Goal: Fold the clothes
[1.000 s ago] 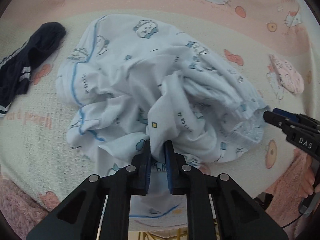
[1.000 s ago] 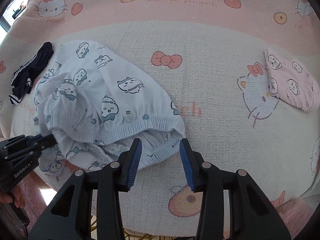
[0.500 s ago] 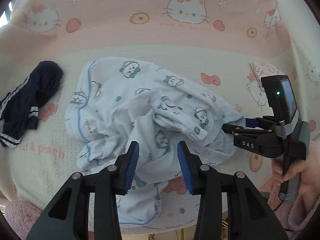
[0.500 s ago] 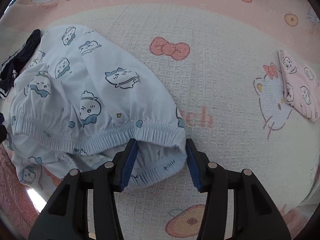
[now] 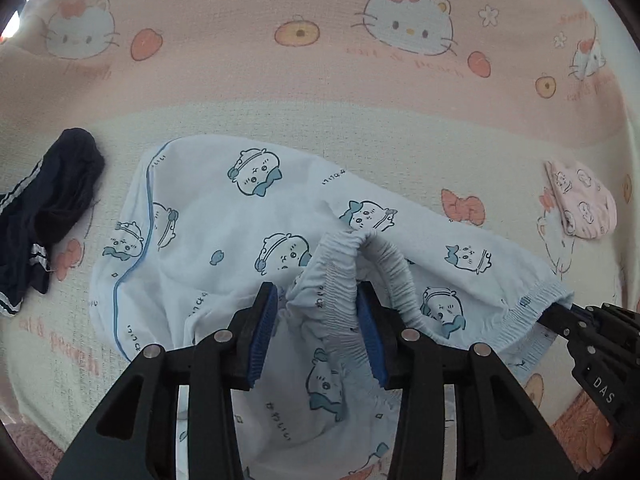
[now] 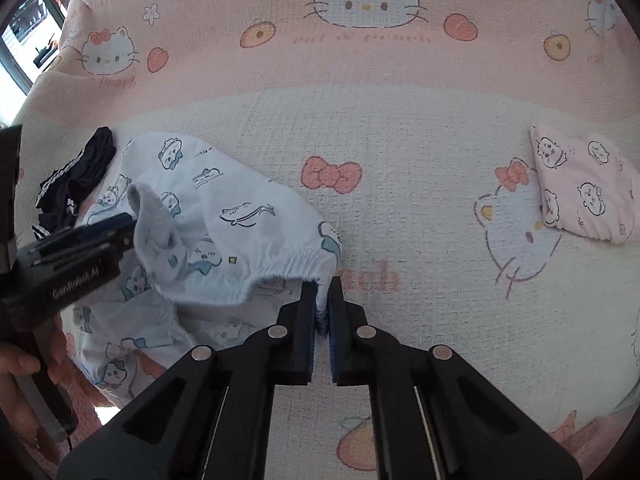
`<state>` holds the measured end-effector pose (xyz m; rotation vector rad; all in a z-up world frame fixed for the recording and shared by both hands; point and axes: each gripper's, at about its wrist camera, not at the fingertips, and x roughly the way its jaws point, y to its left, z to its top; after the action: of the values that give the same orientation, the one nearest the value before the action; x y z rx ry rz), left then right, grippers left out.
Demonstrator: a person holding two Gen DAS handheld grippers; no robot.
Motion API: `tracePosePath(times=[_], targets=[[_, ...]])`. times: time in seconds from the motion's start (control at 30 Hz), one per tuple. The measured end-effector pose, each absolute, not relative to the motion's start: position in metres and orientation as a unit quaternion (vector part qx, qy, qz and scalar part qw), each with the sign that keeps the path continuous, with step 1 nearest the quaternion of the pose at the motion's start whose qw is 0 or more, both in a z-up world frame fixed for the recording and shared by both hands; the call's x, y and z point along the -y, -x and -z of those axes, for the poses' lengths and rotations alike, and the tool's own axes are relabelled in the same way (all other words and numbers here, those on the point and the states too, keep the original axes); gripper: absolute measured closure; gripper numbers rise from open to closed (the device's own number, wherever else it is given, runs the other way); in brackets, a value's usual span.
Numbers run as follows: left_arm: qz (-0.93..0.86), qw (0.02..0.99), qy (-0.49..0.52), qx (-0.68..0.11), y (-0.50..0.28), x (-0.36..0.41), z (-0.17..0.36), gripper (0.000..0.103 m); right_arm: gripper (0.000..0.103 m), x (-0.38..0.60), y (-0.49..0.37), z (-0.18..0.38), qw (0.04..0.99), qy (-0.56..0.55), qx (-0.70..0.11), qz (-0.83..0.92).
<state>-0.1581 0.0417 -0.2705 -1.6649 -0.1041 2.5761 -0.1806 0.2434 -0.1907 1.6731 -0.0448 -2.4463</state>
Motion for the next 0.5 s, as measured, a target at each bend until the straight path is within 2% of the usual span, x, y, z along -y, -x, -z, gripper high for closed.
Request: tracePosePath(times=[0.13,0.27,0.33,0.4,0.5], targets=[[-0.828,0.061,0.556,0.026,0.142,-0.05,0.279,0.061,0.097,-0.233,0.174,0.201,0.102,-0.574,-0.018,0.812],[-0.816,0.054,0.575,0.018,0.151,-0.06,0.306,0.06,0.095,-0.227,0.181,0.222,0.105,-0.59,-0.011,0.8],[-0.824,0.05,0.564,0.018,0.157,-0.062,0.306,0.061,0.097,-0.228,0.182,0.222,0.105,-0.585,-0.003,0.804],[-0.828,0.051,0.557,0.027,0.161,-0.059,0.3,0.083,0.098,-0.233,0.18,0.211,0.091,-0.567,-0.001,0.819],[-0.84,0.053,0.537,0.052,0.16,-0.045,0.275,0.083,0.099,-0.243,0.177,0.178,0.048,-0.522,-0.052,0.85]])
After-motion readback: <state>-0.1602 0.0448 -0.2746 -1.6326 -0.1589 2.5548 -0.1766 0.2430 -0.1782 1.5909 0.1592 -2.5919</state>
